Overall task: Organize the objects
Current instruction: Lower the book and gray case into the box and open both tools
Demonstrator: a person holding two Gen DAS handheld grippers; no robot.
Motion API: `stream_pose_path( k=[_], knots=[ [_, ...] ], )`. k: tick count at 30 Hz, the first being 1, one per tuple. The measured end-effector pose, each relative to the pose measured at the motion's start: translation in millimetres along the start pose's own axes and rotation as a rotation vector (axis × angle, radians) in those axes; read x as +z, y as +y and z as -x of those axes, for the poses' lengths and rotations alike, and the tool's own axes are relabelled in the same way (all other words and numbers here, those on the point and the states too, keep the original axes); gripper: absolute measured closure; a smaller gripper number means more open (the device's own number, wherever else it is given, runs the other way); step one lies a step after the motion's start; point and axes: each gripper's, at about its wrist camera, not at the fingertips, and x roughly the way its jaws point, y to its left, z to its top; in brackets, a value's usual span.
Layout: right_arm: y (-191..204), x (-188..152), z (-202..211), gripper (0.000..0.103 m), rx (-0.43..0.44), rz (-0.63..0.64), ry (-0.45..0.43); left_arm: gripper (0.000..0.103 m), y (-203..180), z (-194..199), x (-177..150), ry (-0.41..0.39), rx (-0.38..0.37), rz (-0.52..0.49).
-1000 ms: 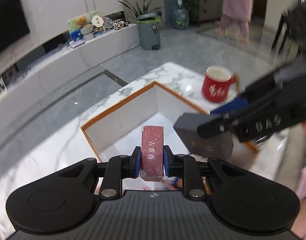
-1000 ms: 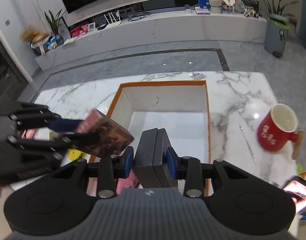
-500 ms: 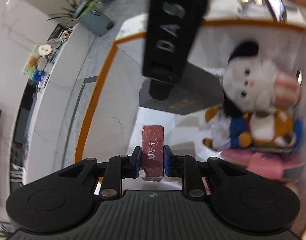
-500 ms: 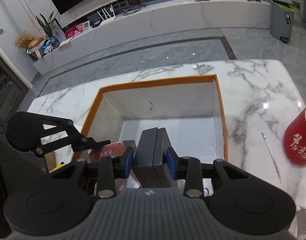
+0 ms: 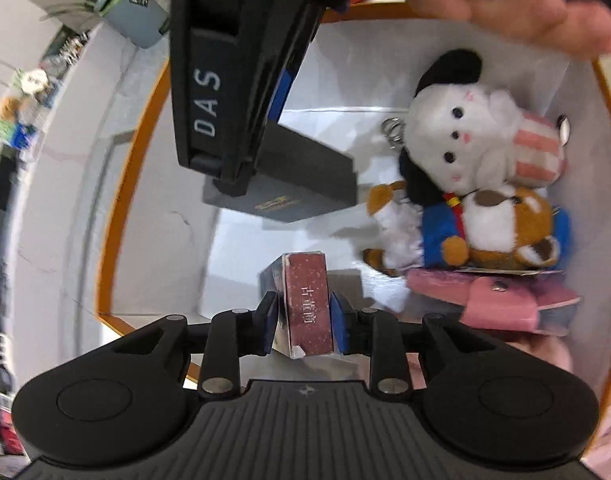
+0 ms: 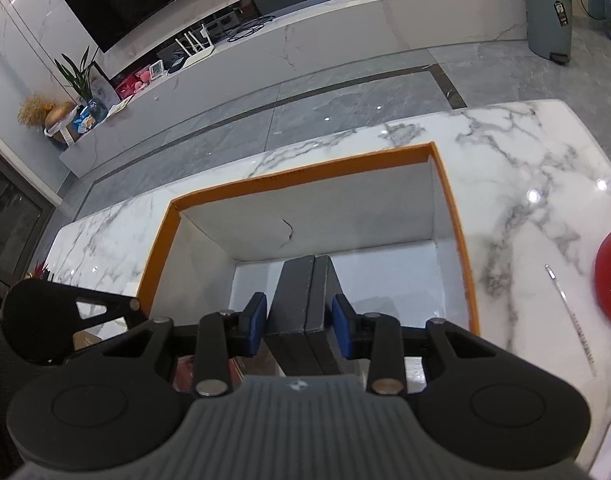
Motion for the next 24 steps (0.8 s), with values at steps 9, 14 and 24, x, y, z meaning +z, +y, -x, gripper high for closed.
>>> stream_pose_path(
  k=[9,14,24],
  knots=[
    [2.1,-9.1,-6.9,0.065,0.035,-0.03,0.017,0.055,5.2,12.6,-6.3,-0.046,-0.041,0.093],
    [6.9,-13.6,-12.3,0.065,0.048,-0.028,0.009,0.055,5.6,21.6,-12.9,-0.06,-0.024,0.12],
    [7.5,-20.4,-23.1,0.103,0.128,-0.134,0.11,0.055,5.0,21.5,-22.8,-0.075,-0.014,0.148]
  ],
)
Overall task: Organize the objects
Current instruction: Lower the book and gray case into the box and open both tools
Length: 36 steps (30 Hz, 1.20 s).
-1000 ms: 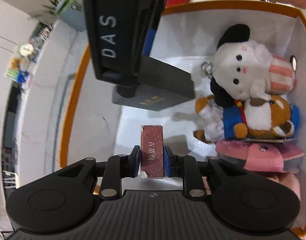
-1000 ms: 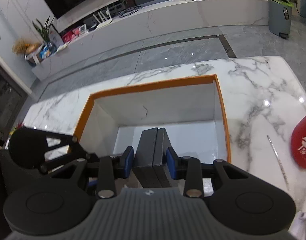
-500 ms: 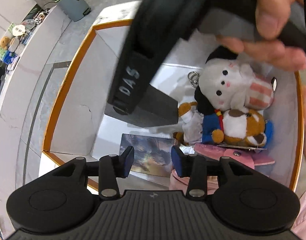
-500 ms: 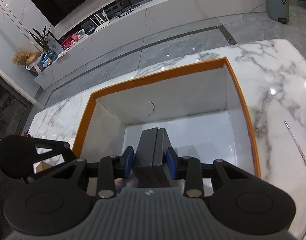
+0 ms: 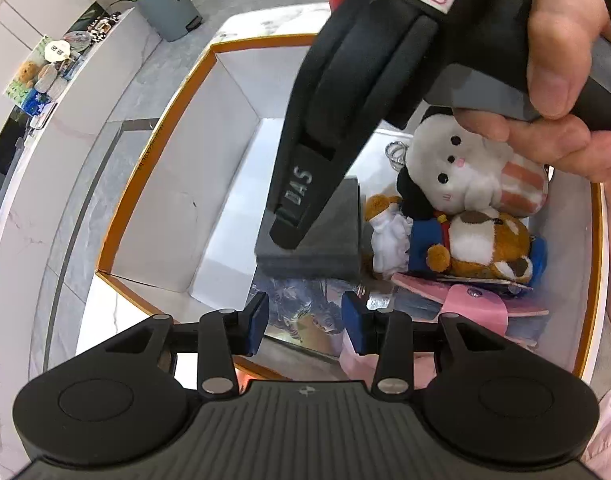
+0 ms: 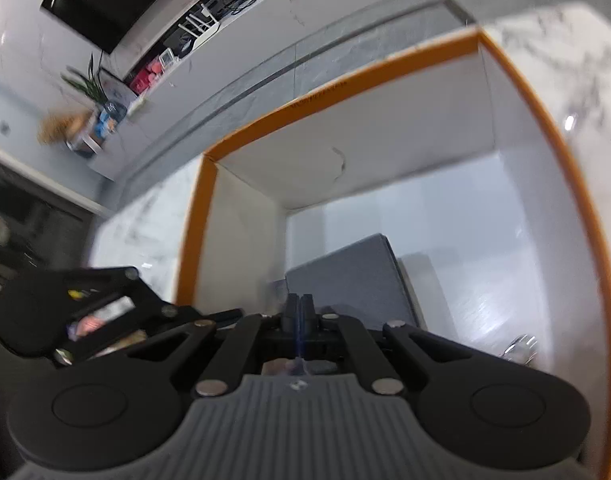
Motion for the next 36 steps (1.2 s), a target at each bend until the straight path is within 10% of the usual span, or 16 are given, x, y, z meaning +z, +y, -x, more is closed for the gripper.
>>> stream_pose_path(
  k=[6,10,36],
  knots=[
    [1.8,6.2,11.9,0.091,-0.084,0.071,-0.056,0.055,6.2,-6.9,6.2,-0.017,-0.002,0.075],
    [-2.6,15.0,9.1,0.048,-0.164,0.135,-0.065,0.062,10.4,-5.5,8.4,-0.027,-0.001,0.119],
    [-27.0,6.8,-22.0,0.057,-0.235,-0.08,-0.01,0.072,25.9,-14.7,7.4,-0.029,0.004,0.154]
  ],
)
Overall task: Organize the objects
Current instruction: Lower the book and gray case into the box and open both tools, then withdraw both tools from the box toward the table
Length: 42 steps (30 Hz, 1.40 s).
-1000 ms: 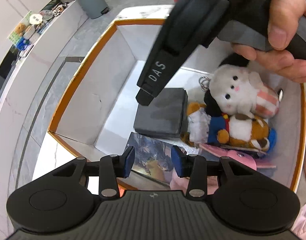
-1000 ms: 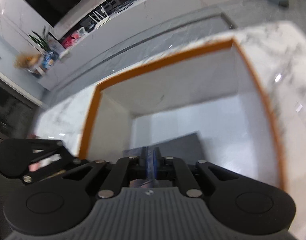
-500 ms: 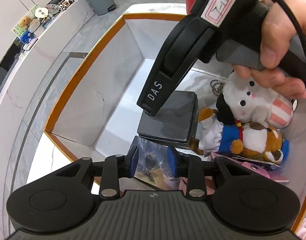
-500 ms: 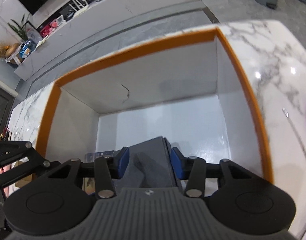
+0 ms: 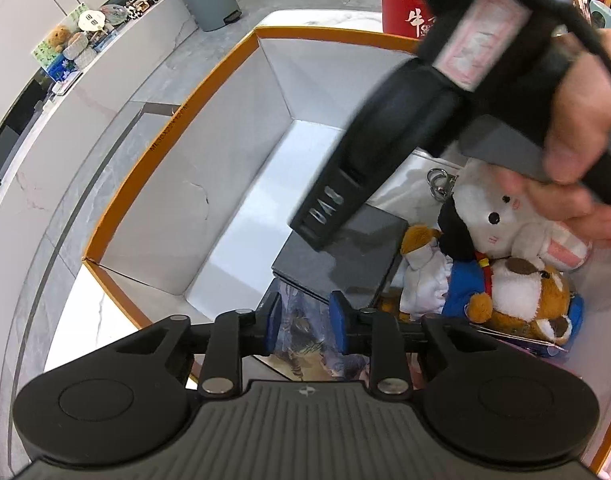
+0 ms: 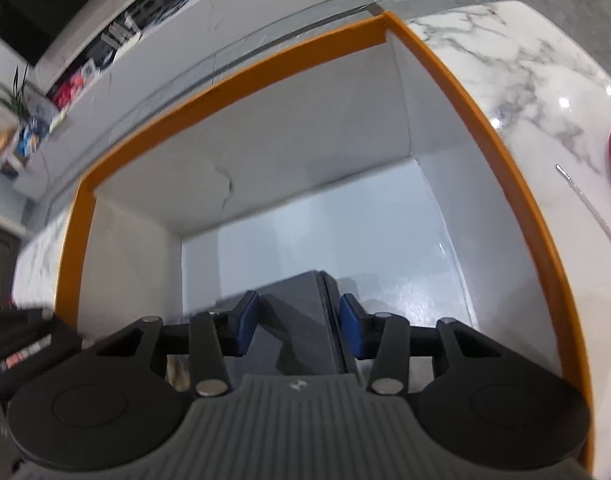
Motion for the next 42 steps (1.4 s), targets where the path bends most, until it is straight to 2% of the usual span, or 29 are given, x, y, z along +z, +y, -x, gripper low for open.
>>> stream_pose_path(
  k=[8,12,15,18,22,27,29,36,38,42],
  knots=[
    [9.3,-5.3,7.5,0.06,-0.023,0.188,0.06,0.072,0.6,2.0,-0.4,0.002,0.008,0.001],
    [8.4,-1.0,4.2,0.059,0.009,0.245,0.073,0.072,-0.7,7.8,0.5,-0.015,0.017,0.007],
    [14.9,-4.7,3.1,0.059,0.019,0.348,0.053,0.072,-2.6,13.7,0.2,-0.023,0.026,0.012],
    [11.8,-2.5,3.3,0.058,0.054,0.376,0.097,0.072,-5.5,20.6,1.1,-0.024,0.036,0.017],
    [17.9,-7.6,4.3,0.052,0.03,0.404,0.073,0.072,-6.5,38.3,1.9,-0.052,0.041,0.041],
    [28.0,-15.9,22.3,0.052,-0.054,0.433,0.004,0.072,-7.3,69.9,-7.9,-0.112,0.058,0.089],
    [32.6,-18.8,37.8,0.052,-0.06,0.437,-0.031,0.072,-7.6,82.4,-15.5,-0.138,0.074,0.113],
    [62.4,-41.8,90.8,0.048,-0.014,0.487,-0.126,0.072,-7.5,124.4,-57.0,-0.185,0.122,0.213],
    [76.0,-52.3,104.3,0.047,0.016,0.523,-0.155,0.072,-5.0,137.2,-74.2,-0.202,0.13,0.233],
    [108.8,-75.1,123.8,0.047,0.109,0.595,-0.165,0.072,4.7,156.6,-105.6,-0.179,0.151,0.292]
  ],
)
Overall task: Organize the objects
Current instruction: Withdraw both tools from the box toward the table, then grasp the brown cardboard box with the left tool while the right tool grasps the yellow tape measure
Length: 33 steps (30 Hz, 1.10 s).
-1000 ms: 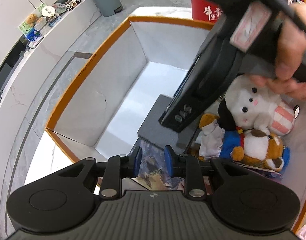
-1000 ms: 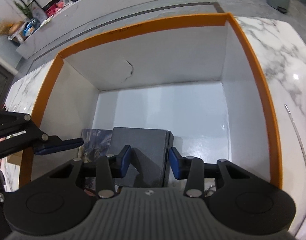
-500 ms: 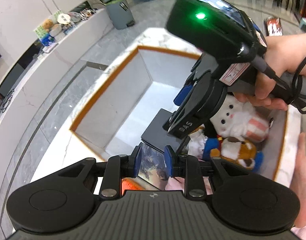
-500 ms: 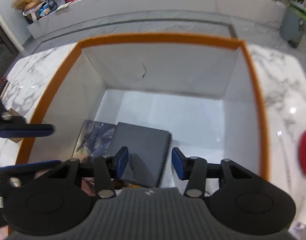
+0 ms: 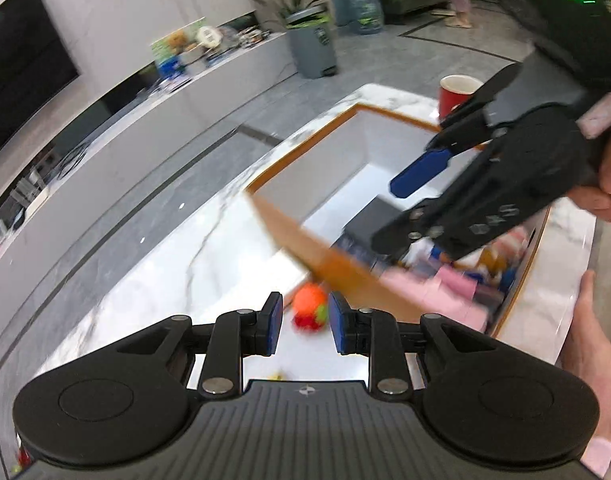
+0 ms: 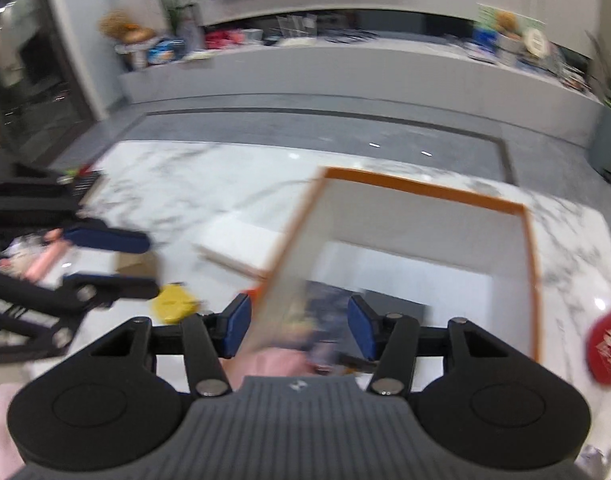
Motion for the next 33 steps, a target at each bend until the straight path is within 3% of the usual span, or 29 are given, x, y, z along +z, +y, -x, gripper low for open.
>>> stream_pose_path(
  k=[5,11,15,16,18,24,33],
  knots=[
    [55.0,3.2,8.5,0.048,0.064,0.101,-0.008,0.072,27.9,16.0,-31.7,0.033,0.041,0.089],
    [107.7,3.4,-8.5,0.053,0.147,0.225,0.032,0.071,60.5,13.6,-70.1,0.071,0.061,0.245],
    [129.3,-2.0,-39.3,0.053,0.154,0.303,0.083,0.057,83.7,6.1,-89.4,0.06,0.08,0.397],
    [132.9,-3.1,-48.7,0.053,0.149,0.323,0.095,0.046,91.0,2.1,-94.1,0.06,0.09,0.44],
    [137.1,-4.7,-67.3,0.053,0.137,0.362,0.116,0.04,102.9,-5.5,-99.2,0.06,0.105,0.523],
    [139.4,-3.7,-117.6,0.054,0.133,0.375,0.18,0.031,127.6,-45.7,-107.2,0.101,0.104,0.71],
    [140.4,-0.9,-168.7,0.048,0.152,0.446,0.289,0.028,148.4,-89.2,-118.6,0.201,0.123,0.915]
  ],
)
